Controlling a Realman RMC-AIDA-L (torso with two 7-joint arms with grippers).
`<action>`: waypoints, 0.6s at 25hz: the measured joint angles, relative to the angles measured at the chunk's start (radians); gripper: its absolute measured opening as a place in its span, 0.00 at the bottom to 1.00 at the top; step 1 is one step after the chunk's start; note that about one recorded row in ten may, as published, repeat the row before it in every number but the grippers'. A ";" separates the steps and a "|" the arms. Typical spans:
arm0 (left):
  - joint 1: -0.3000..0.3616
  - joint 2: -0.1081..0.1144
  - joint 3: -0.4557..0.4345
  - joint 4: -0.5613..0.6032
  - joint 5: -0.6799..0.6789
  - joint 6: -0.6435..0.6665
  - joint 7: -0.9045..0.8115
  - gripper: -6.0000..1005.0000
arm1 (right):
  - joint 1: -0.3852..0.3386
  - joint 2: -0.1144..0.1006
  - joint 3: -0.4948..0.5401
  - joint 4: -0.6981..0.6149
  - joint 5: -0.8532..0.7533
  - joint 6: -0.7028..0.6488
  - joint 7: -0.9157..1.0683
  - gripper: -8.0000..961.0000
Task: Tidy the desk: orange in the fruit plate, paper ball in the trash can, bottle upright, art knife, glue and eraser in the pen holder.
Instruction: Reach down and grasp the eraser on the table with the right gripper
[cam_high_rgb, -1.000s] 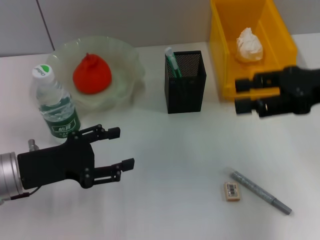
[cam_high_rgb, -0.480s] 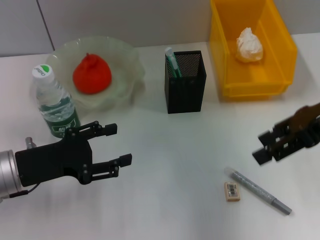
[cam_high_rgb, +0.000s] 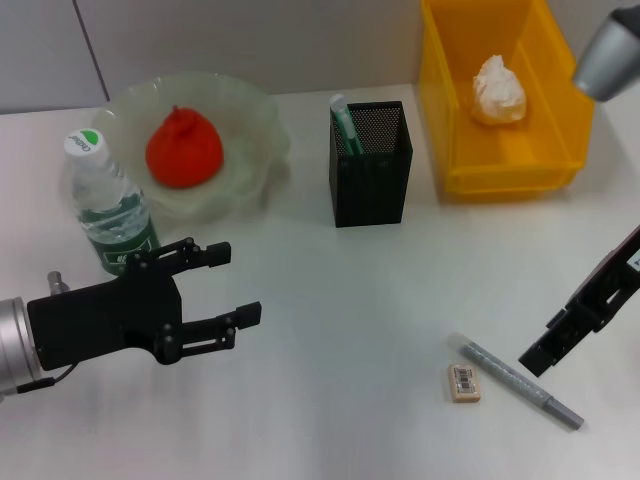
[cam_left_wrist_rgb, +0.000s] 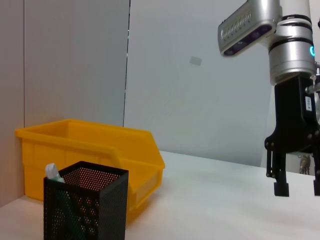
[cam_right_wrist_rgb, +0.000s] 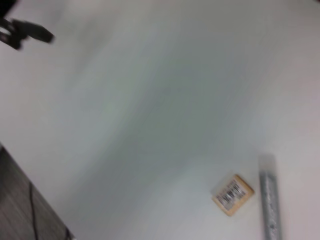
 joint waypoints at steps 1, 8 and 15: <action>0.000 0.000 0.000 0.000 0.000 0.000 0.000 0.80 | 0.000 0.000 0.000 0.000 0.000 0.000 0.000 0.79; 0.001 0.000 -0.010 0.000 0.000 0.001 0.002 0.80 | 0.039 0.038 -0.089 0.058 -0.133 0.066 0.031 0.79; 0.000 0.000 -0.011 0.001 0.000 0.001 0.003 0.80 | 0.043 0.042 -0.225 0.133 -0.137 0.177 0.061 0.79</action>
